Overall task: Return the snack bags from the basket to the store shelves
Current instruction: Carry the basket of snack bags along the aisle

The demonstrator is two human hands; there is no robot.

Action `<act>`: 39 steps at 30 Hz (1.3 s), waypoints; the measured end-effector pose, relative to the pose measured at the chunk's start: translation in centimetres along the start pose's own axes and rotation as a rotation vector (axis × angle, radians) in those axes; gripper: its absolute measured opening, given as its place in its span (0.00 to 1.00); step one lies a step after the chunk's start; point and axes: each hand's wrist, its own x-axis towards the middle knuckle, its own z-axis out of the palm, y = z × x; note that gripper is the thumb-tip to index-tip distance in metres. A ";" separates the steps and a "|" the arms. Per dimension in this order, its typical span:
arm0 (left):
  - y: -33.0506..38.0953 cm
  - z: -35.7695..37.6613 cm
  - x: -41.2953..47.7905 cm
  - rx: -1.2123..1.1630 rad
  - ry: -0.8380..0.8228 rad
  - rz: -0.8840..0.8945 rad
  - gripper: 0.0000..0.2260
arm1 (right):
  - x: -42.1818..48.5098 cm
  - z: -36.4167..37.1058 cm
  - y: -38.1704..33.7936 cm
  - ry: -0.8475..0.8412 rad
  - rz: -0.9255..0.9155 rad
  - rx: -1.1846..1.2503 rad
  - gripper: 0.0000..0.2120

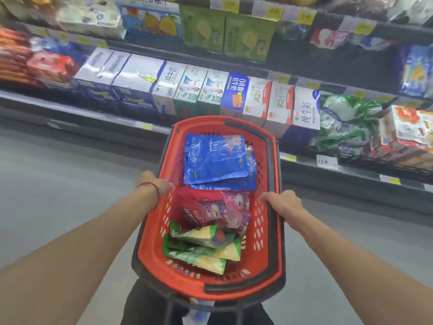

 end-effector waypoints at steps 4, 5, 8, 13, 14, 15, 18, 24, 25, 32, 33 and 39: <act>-2.9 -0.6 5.2 0.056 -0.034 -0.063 0.25 | 1.5 5.1 -1.0 -0.001 0.046 -0.062 0.18; -3.6 -0.7 6.7 0.072 -0.032 -0.073 0.25 | 2.0 6.8 -1.0 0.002 0.059 -0.076 0.17; -5.1 -0.1 11.2 0.123 -0.082 -0.071 0.21 | 3.5 11.1 -0.4 0.008 0.114 -0.073 0.17; -7.9 1.7 17.1 0.183 -0.100 -0.117 0.25 | 6.5 17.5 2.2 -0.021 0.205 -0.062 0.20; -8.5 2.5 18.7 0.202 -0.092 -0.124 0.25 | 7.6 19.0 2.8 -0.018 0.223 -0.073 0.21; -9.2 3.2 19.9 0.212 -0.079 -0.134 0.24 | 8.3 20.3 3.4 -0.014 0.236 -0.079 0.22; -11.5 6.4 23.4 0.280 -0.049 -0.154 0.18 | 11.6 24.3 5.4 0.008 0.259 -0.089 0.20; -15.0 12.1 30.3 0.367 -0.078 -0.161 0.19 | 18.2 29.7 8.4 0.026 0.336 -0.110 0.21; -15.3 12.8 31.2 0.371 -0.079 -0.159 0.18 | 19.1 30.2 8.6 0.034 0.342 -0.120 0.21; -17.1 17.9 36.8 0.341 -0.126 -0.146 0.20 | 24.6 33.0 10.6 0.007 0.380 -0.140 0.17; -17.1 18.3 37.3 0.356 -0.120 -0.134 0.19 | 25.2 33.2 10.7 0.003 0.380 -0.132 0.18; -16.4 19.7 39.1 0.428 -0.076 -0.110 0.16 | 27.2 34.5 10.0 0.019 0.410 -0.148 0.14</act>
